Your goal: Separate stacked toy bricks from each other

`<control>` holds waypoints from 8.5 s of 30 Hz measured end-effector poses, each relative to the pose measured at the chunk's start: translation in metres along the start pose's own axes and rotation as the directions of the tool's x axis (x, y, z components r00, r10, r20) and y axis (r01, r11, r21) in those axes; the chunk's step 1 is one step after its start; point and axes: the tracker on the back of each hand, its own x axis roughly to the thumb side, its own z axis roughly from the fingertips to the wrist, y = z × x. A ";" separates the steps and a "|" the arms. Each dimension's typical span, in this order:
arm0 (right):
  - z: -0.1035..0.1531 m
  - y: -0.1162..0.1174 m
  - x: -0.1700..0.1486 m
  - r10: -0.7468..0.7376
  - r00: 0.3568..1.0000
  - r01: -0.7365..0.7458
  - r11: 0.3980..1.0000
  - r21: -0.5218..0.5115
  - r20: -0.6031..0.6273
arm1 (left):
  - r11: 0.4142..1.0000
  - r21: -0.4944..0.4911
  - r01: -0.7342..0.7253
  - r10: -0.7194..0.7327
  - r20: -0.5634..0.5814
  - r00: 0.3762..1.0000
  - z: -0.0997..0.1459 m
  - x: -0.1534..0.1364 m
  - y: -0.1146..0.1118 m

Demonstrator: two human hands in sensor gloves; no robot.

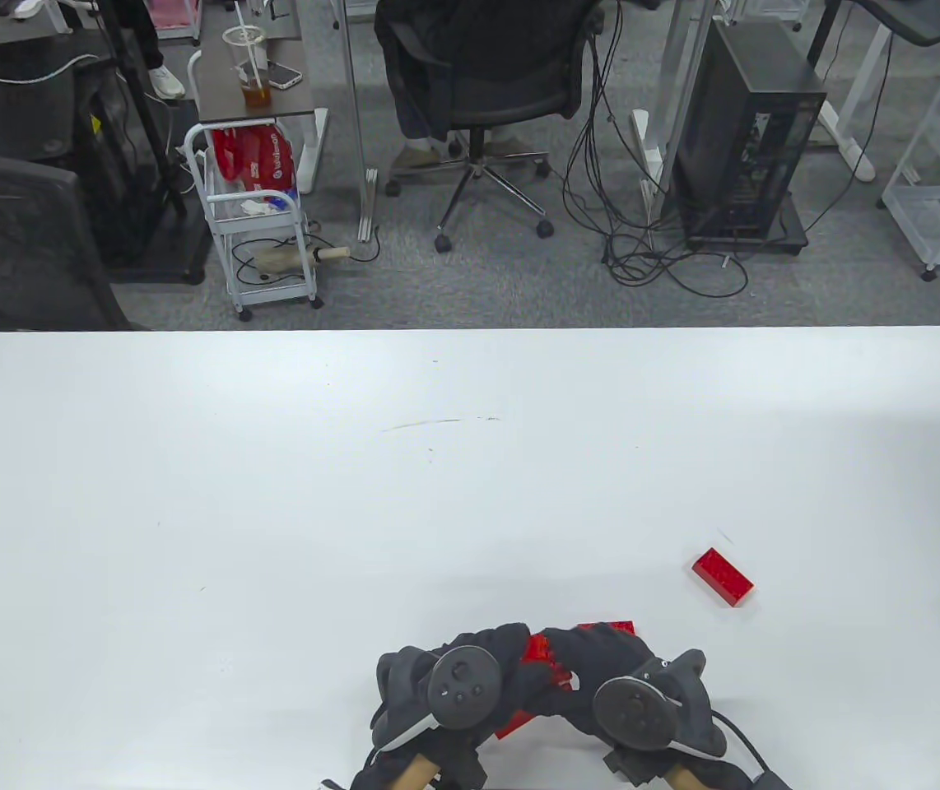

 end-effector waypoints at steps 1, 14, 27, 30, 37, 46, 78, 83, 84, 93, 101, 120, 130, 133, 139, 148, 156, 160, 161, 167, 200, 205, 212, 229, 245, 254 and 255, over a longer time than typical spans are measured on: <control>0.000 -0.001 0.000 0.006 1.000 -0.006 1.000 -0.002 0.002 | 1.000 0.000 -0.002 0.002 -0.003 1.000 0.000 0.000 0.001; -0.018 -0.011 -0.009 0.111 0.992 -0.111 0.994 -0.005 -0.059 | 0.998 -0.001 -0.060 0.059 -0.061 0.996 -0.004 -0.014 0.007; -0.066 -0.015 -0.042 0.306 0.921 -0.299 0.952 0.068 -0.240 | 0.991 0.002 -0.133 0.133 -0.051 0.990 -0.003 -0.021 0.014; -0.076 -0.013 -0.050 0.344 0.896 -0.333 0.939 0.090 -0.280 | 0.990 0.003 -0.141 0.141 -0.053 0.989 -0.003 -0.022 0.014; -0.103 -0.005 -0.066 0.440 0.824 -0.391 0.898 0.204 -0.358 | 0.988 -0.007 -0.154 0.154 -0.052 0.987 -0.004 -0.023 0.015; -0.133 0.006 -0.085 0.553 0.727 -0.445 0.831 0.333 -0.408 | 0.988 -0.019 -0.152 0.152 -0.040 0.988 -0.004 -0.022 0.014; -0.177 0.044 -0.152 0.625 0.583 -0.303 0.760 0.574 -0.520 | 0.987 -0.038 -0.157 0.155 -0.044 0.987 -0.006 -0.023 0.016; -0.176 0.051 -0.151 0.659 0.570 -0.301 0.724 0.621 -0.491 | 0.987 -0.043 -0.154 0.152 -0.046 0.987 -0.007 -0.023 0.016; -0.176 0.051 -0.150 0.662 0.566 -0.299 0.720 0.627 -0.491 | 0.987 -0.045 -0.153 0.150 -0.047 0.988 -0.007 -0.023 0.016; -0.173 0.041 -0.144 0.676 0.558 -0.286 0.701 0.654 -0.481 | 0.989 -0.058 -0.137 0.134 -0.058 0.989 -0.008 -0.023 0.015; -0.171 0.019 -0.117 0.626 0.626 -0.364 0.762 0.535 -0.465 | 0.991 -0.058 -0.124 0.120 -0.069 0.990 -0.008 -0.024 0.014; -0.078 -0.041 -0.047 0.406 0.859 -0.395 0.913 0.099 -0.312 | 0.972 -0.007 -0.234 0.232 -0.091 0.968 -0.007 -0.036 0.017; -0.020 -0.044 -0.027 0.220 0.956 -0.234 0.971 -0.052 -0.195 | 0.959 0.009 -0.282 0.281 -0.090 0.955 -0.006 -0.039 0.017; -0.012 -0.042 -0.024 0.149 0.977 -0.160 0.985 -0.064 -0.153 | 0.942 0.033 -0.333 0.334 -0.084 0.939 -0.005 -0.039 0.018; 0.002 -0.024 -0.010 0.057 0.998 -0.057 0.998 -0.020 -0.016 | 0.918 0.074 -0.390 0.393 -0.033 0.919 -0.002 -0.033 0.020; 0.006 -0.006 -0.001 -0.036 0.999 0.035 0.997 0.069 0.018 | 0.901 0.048 -0.430 0.430 0.020 0.903 -0.002 -0.027 0.015; 0.005 0.002 -0.003 -0.168 0.986 0.169 0.975 0.144 -0.020 | 0.905 -0.008 -0.424 0.424 0.039 0.905 -0.004 -0.021 0.010; 0.007 0.003 -0.002 -0.148 0.989 0.147 0.980 0.137 -0.010 | 0.906 -0.073 -0.417 0.421 0.060 0.905 -0.004 -0.020 0.010; 0.007 0.003 -0.002 -0.144 0.990 0.143 0.981 0.127 -0.006 | 0.906 -0.075 -0.418 0.422 0.063 0.904 -0.005 -0.020 0.010; 0.006 0.003 -0.004 -0.179 0.984 0.181 0.979 0.094 -0.024 | 0.945 -0.045 -0.325 0.327 0.039 0.944 -0.004 -0.017 0.007; 0.008 0.008 0.004 -0.163 0.986 0.166 0.969 0.182 -0.030 | 0.995 -0.054 -0.083 0.086 0.053 0.995 0.000 0.001 -0.001; 0.008 0.008 0.004 -0.154 0.988 0.156 0.970 0.186 -0.025 | 0.996 -0.064 -0.066 0.069 0.049 0.996 0.000 0.003 -0.002; 0.009 0.007 0.006 -0.137 0.991 0.135 0.969 0.206 -0.009 | 0.993 -0.104 -0.059 0.064 0.049 0.997 0.000 0.004 -0.003; 0.011 0.004 0.008 -0.028 1.000 0.027 0.995 0.096 0.012 | 0.991 -0.131 -0.023 0.026 0.020 0.999 -0.001 0.003 -0.004; 0.004 -0.001 0.009 0.099 0.995 -0.099 0.995 0.005 0.026 | 0.974 -0.217 -0.062 0.054 -0.045 0.998 -0.005 -0.011 0.004; -0.012 -0.001 0.016 0.154 0.987 -0.153 0.988 0.030 -0.036 | 0.970 -0.227 -0.087 0.070 -0.083 0.994 -0.003 -0.021 0.018; -0.015 -0.001 0.016 0.165 0.985 -0.164 0.986 0.033 -0.043 | 0.968 -0.230 -0.096 0.079 -0.083 0.993 -0.003 -0.022 0.019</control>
